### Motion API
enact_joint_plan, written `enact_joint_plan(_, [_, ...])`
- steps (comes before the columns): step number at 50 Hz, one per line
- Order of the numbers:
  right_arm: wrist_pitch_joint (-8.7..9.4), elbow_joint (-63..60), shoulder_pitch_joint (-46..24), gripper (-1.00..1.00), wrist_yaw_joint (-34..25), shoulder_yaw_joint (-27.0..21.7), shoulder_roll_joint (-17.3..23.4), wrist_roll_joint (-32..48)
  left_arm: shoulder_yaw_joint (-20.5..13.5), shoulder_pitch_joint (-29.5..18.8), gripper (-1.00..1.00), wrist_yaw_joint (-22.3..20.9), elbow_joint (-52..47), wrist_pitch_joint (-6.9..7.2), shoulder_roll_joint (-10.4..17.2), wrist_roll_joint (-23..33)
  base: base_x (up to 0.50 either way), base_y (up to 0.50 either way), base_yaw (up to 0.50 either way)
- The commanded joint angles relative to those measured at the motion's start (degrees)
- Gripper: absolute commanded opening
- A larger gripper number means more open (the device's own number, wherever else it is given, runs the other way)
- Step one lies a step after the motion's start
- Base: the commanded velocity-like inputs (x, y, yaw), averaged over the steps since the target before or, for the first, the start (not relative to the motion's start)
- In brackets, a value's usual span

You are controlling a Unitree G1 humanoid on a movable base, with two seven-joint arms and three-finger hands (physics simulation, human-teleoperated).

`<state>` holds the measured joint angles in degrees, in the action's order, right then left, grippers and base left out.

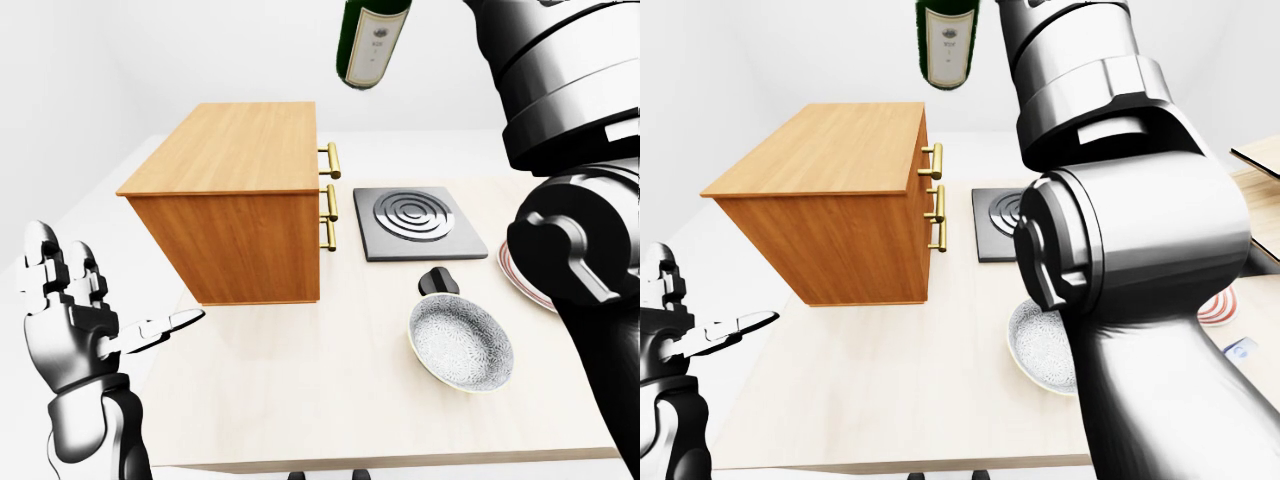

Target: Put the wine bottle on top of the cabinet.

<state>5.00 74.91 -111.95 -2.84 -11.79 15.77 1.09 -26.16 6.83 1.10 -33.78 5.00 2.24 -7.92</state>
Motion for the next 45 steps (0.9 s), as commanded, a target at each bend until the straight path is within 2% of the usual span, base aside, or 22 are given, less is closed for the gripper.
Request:
enact_joint_plan(1, [0.0,-0.22,-3.55,-0.89,1.35,-1.95,-0.97,-5.58,0.16,-0.01,1.0,0.01,0.41,0.0,-0.08,0.21,0.0,0.0,0.0])
enact_joint_plan(10, [0.0,0.28,-5.24,-0.89,2.36,-3.86,-0.77,-9.77,0.11,-0.03,1.0,0.06,0.26,0.0,-0.01,0.07,0.0,0.0,0.0])
enact_joint_plan(26, [0.0,0.55,-6.16,-0.9,3.2,-4.52,-1.18,-14.05,-0.1,-0.06,1.0,0.03,-0.23,0.0,0.07,-0.11,0.0,0.0,0.0])
enact_joint_plan(45, [0.0,0.68,-6.15,-0.91,0.76,-2.94,-2.8,-12.58,-0.27,-0.03,1.0,0.02,-0.8,0.0,0.03,-0.07,0.0,0.0,0.0])
